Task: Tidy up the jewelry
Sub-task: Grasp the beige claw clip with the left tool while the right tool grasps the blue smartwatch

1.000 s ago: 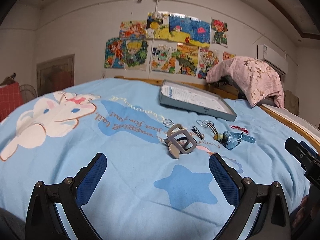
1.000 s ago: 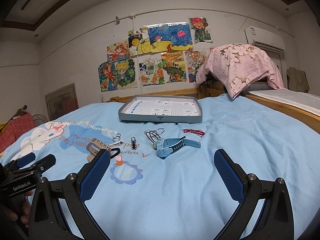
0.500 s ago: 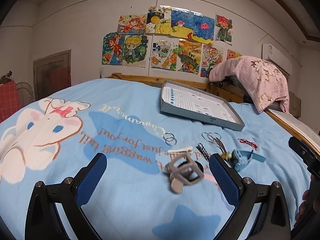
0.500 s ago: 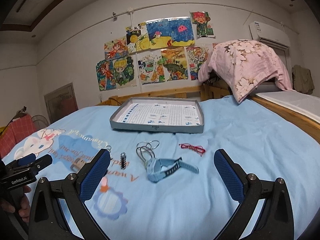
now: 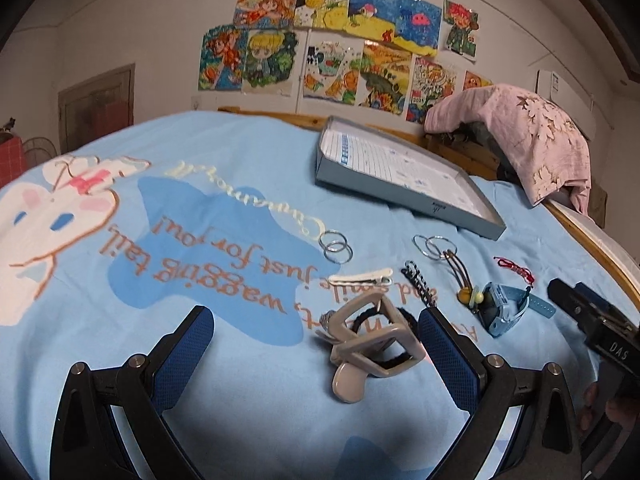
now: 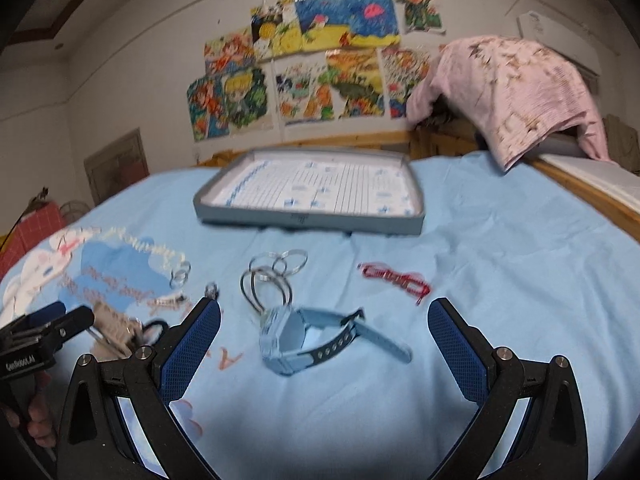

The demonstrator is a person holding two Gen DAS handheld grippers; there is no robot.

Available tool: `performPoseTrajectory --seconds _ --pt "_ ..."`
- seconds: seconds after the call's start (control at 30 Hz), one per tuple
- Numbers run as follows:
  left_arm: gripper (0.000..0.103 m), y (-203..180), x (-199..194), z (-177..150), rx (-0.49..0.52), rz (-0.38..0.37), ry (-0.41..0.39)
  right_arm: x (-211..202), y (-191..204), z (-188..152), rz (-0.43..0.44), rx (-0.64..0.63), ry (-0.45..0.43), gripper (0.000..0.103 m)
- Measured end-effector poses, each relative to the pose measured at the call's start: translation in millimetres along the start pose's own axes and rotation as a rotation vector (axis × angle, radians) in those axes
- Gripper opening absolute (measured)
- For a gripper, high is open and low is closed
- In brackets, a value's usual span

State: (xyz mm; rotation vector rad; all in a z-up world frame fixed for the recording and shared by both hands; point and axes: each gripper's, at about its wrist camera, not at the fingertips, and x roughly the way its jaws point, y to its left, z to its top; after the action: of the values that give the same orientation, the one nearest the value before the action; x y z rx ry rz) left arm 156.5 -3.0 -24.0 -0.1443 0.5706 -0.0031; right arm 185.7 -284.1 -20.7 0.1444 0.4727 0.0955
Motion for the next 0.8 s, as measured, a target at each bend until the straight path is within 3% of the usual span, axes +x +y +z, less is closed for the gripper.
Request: performPoseTrajectory --seconds 0.13,0.43,0.8 --pt "0.103 -1.6 7.1 -2.1 0.004 -0.007 0.019 22.2 -0.5 -3.7 0.032 -0.004 0.076 0.102" --pt "0.083 -18.0 21.9 -6.7 0.063 -0.074 0.067 48.1 1.2 -13.7 0.037 -0.009 0.151 0.102" --pt "0.058 -21.2 39.6 -9.7 0.055 -0.133 0.129 78.7 -4.8 -15.4 -0.009 0.0 0.239 0.102"
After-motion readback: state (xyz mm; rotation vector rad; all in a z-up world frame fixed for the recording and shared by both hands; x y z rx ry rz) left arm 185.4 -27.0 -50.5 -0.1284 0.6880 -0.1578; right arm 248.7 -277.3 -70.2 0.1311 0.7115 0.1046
